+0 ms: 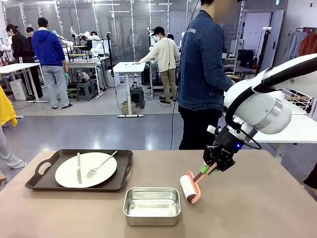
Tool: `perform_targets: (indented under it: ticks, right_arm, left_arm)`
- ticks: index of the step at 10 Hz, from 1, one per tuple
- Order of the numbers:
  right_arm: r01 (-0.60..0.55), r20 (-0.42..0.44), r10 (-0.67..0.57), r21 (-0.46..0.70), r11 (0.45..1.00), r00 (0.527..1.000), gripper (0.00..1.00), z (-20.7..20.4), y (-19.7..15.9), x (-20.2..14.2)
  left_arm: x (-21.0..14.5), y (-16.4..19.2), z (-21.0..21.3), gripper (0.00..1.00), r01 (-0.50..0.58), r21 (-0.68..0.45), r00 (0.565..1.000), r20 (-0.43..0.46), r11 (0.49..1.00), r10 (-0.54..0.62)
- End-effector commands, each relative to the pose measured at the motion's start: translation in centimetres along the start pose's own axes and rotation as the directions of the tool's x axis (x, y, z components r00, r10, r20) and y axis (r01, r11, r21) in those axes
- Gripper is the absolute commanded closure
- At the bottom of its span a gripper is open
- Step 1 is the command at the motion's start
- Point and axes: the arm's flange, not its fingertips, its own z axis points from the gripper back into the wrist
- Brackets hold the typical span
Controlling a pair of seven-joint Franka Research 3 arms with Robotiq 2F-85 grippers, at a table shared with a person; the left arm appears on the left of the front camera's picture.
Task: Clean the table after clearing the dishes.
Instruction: When the left (or right) Handle tray is removed, use the left hand (or right hand) to clean the left (or right) side of the table with the Lint Roller.
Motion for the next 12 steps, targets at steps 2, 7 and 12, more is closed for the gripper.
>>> perform_targets:
  ticks: [2, 7, 12]
  right_arm:
    - [0.008, 0.095, -0.004, -0.040, 0.999, 0.995, 0.78, -0.3, -3.0, -1.0]
    - [0.053, 0.166, -0.045, -0.045, 0.998, 0.985, 0.78, 4.0, -10.2, -4.0]
    - [0.060, 0.205, -0.046, -0.060, 0.996, 0.978, 0.78, 8.6, -17.8, -6.7]
  left_arm:
    - [-0.2, -0.2, 0.3, 0.00, 0.011, -0.001, 1.000, -0.008, 1.000, -0.011]
    - [-0.2, -0.2, 0.3, 0.00, 0.011, -0.001, 1.000, -0.008, 1.000, -0.011]
    - [-0.2, -0.2, 0.3, 0.00, 0.011, -0.001, 1.000, -0.008, 1.000, -0.011]
